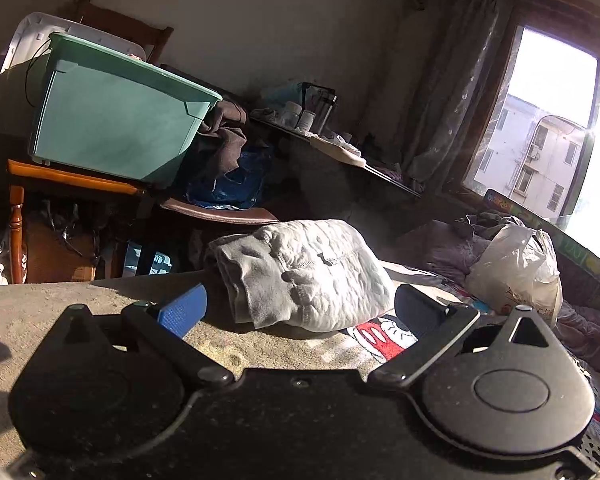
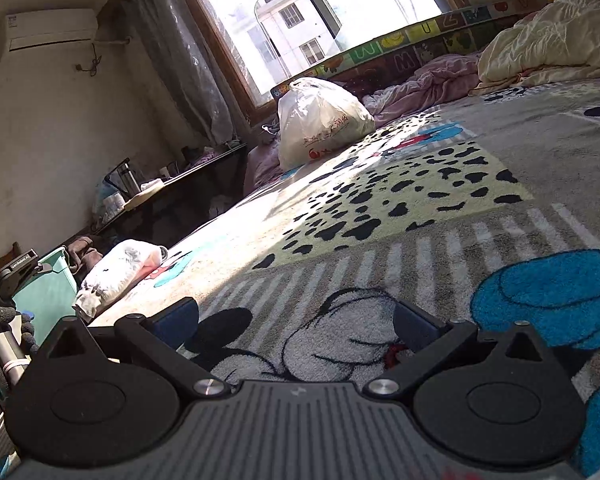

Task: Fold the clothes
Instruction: 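Move both tools toward the grey quilted sweatshirt and grasp it with the left gripper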

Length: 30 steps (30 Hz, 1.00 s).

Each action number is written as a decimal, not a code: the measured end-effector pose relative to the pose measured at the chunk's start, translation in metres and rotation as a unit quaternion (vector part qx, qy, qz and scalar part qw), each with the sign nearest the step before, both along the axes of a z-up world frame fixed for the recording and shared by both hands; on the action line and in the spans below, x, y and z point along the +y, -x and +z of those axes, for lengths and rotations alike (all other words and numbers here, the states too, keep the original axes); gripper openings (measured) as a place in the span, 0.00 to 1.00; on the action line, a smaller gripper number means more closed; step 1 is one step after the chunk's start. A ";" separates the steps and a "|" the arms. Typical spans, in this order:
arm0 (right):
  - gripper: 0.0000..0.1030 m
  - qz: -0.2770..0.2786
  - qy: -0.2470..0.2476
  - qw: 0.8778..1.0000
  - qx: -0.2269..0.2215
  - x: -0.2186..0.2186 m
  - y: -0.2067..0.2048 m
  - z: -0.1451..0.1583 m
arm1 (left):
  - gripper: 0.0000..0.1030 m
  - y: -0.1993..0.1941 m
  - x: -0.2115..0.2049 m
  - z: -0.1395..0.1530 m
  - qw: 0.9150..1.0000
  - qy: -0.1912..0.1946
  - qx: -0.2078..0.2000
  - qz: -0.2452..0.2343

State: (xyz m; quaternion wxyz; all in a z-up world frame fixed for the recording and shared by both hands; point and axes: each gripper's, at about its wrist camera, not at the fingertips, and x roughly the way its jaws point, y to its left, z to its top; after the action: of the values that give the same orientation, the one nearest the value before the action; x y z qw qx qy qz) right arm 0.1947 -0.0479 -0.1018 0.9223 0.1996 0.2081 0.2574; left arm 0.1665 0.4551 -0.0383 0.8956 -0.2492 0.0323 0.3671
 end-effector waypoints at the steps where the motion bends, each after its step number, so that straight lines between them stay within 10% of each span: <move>1: 1.00 0.001 0.010 1.000 0.000 0.003 0.000 -0.001 | 0.91 -0.007 0.009 -0.004 1.000 0.008 0.001 0.005; 13: 1.00 0.008 0.033 0.999 -0.009 0.013 0.001 -0.005 | 0.54 -0.084 0.078 -0.033 0.995 0.088 0.041 0.014; 18: 1.00 0.007 0.031 0.999 -0.008 0.013 0.000 -0.007 | 0.08 -0.093 0.077 -0.036 0.994 0.088 0.068 -0.001; 25: 1.00 0.007 0.032 0.999 -0.004 0.014 -0.001 -0.007 | 0.05 -0.075 0.019 -0.014 0.991 0.026 0.090 -0.090; 30: 1.00 0.007 0.036 0.999 -0.001 0.015 -0.002 -0.006 | 0.05 -0.044 -0.065 0.020 0.973 -0.015 0.065 -0.220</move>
State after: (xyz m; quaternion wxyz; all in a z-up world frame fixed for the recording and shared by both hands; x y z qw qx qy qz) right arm 0.1962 -0.0332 -0.1083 0.9273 0.1642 0.2174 0.2568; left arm 0.2106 0.3896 -0.0183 0.9541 -0.1976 0.1393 0.1767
